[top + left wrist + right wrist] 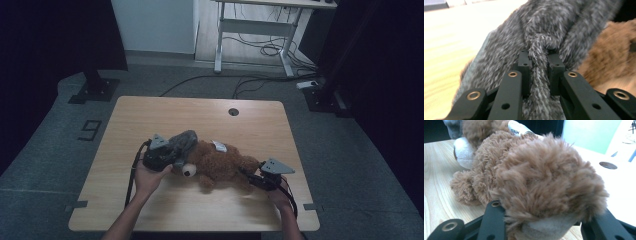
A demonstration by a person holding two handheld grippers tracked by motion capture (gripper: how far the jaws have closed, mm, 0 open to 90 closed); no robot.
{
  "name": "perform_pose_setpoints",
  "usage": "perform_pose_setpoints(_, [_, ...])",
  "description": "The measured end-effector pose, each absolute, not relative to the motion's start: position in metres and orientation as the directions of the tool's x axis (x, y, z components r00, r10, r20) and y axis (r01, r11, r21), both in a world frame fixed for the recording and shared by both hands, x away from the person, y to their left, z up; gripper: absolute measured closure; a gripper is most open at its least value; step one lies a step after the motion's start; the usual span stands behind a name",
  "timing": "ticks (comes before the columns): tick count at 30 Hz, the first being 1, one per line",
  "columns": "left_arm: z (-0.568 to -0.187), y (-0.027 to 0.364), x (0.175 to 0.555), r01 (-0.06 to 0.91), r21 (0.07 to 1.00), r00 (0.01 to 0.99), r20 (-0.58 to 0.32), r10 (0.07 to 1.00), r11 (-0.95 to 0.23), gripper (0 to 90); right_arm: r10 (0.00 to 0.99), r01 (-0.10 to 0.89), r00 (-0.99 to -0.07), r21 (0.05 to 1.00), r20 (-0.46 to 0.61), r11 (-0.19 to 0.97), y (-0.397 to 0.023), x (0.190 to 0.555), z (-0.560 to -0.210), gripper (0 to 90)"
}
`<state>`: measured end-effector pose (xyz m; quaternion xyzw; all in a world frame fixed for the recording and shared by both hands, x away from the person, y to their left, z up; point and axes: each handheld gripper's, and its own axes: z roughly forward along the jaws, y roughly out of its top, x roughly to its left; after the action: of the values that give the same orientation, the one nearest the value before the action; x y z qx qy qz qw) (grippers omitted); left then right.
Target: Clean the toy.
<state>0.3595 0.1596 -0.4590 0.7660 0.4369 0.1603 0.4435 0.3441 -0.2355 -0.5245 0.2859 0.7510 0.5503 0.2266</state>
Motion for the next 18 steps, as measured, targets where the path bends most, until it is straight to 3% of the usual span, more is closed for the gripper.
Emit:
perform_pose_setpoints(10, [-0.462, 0.176, 0.353, 0.536, 0.817, 0.532, -0.130, 0.837, -0.213, 76.3, 0.680, 0.183, -0.733, 0.956, -0.023, 0.229, -0.235, 0.345, -0.525, 55.3])
perform_pose_setpoints(18, [-0.428, 0.132, 0.354, 0.467, 0.853, 0.612, -0.121, 0.782, -0.233, 76.3, 0.684, 0.185, -0.730, 0.956, -0.022, 0.229, -0.236, 0.345, -0.525, 55.3])
